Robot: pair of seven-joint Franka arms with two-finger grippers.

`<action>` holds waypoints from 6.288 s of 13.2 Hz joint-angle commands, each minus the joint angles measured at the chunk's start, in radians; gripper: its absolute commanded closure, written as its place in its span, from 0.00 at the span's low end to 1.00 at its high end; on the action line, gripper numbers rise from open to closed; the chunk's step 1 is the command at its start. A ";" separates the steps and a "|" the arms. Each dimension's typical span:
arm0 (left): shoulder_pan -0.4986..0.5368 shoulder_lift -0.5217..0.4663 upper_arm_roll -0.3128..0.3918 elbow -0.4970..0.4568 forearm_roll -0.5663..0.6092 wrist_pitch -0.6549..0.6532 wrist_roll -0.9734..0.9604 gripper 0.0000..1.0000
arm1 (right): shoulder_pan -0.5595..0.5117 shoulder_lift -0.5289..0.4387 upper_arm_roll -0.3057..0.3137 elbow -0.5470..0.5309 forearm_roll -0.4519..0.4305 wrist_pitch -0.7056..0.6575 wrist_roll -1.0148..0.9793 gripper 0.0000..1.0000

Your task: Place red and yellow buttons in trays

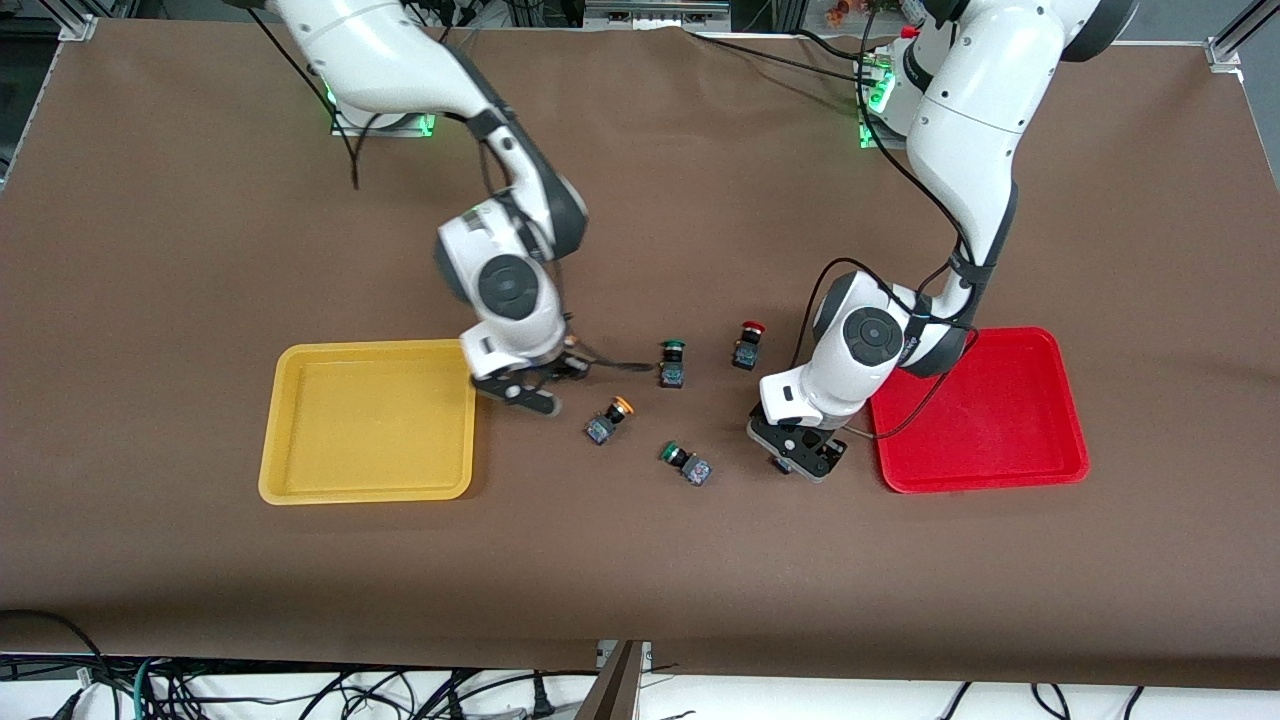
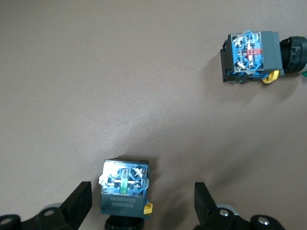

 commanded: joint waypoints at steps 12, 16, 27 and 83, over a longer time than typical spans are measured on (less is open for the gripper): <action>0.130 -0.222 0.018 0.027 0.007 -0.515 0.083 0.89 | -0.459 0.071 -0.033 -0.084 -0.006 0.067 -0.667 1.00; 0.245 -0.203 0.018 -0.012 0.048 -0.510 0.262 0.88 | -0.450 0.055 -0.023 -0.053 -0.004 0.052 -0.668 0.00; 0.250 -0.281 0.004 -0.175 0.050 -0.357 0.237 0.00 | -0.044 0.098 -0.003 0.062 -0.001 0.180 0.164 0.00; 0.599 -0.146 -0.245 0.068 0.349 -0.583 0.201 0.00 | -0.436 -0.520 -0.043 0.082 -0.026 -0.618 -0.812 0.00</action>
